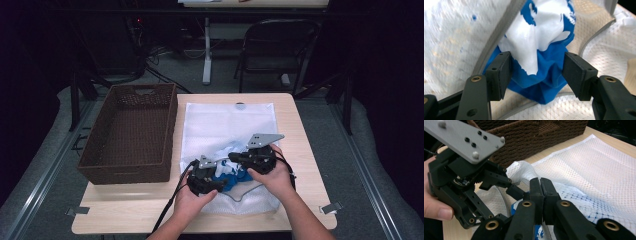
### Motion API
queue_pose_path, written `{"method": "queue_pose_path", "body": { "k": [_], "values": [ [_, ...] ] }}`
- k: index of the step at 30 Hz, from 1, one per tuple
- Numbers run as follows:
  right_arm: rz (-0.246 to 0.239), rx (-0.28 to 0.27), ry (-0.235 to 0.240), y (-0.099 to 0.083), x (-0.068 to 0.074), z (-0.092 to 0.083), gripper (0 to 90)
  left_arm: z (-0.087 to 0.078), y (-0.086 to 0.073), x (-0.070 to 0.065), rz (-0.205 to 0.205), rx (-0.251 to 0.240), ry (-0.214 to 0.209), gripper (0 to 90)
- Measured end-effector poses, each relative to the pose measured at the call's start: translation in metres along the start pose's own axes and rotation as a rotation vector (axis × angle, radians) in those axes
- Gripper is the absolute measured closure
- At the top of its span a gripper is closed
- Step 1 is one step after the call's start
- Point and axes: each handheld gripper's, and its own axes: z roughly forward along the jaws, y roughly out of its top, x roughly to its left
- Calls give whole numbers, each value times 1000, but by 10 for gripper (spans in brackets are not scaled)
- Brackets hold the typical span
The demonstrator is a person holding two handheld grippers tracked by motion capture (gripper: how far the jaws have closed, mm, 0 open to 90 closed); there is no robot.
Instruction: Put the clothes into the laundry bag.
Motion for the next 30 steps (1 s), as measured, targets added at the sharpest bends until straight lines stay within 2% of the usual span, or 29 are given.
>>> {"method": "queue_pose_path", "body": {
  "k": [3, 11, 12, 13, 16, 18, 23, 28, 30],
  "values": [
    [-3, 2, 0, 0, 1, 0, 888, 3, -3, 1, 17, 21, 7, 402],
    [-3, 9, -2, 0, 2, 1, 888, 15, -13, 1, 12, 45, 20, 419],
    [-3, 10, -2, 0, 2, 1, 888, 17, -14, 2, 21, 49, 26, 430],
    [-7, 11, -3, -1, 1, 1, 888, 18, -15, 2, 11, 44, 23, 449],
    [-8, 12, -3, -1, 1, 1, 888, 23, -18, 1, 17, 53, 29, 495],
    [-9, 12, -3, -1, 1, 1, 888, 27, -19, 0, 29, 71, 31, 532],
    [-5, 11, -3, -1, 1, 1, 888, 27, -19, -2, 55, 65, 53, 642],
    [-7, 12, -4, -1, 1, 1, 888, 28, -18, -1, 43, 83, 14, 777],
    [-8, 12, -4, -1, 1, 1, 888, 28, -18, -2, 47, 78, 22, 806]
  ]
}}
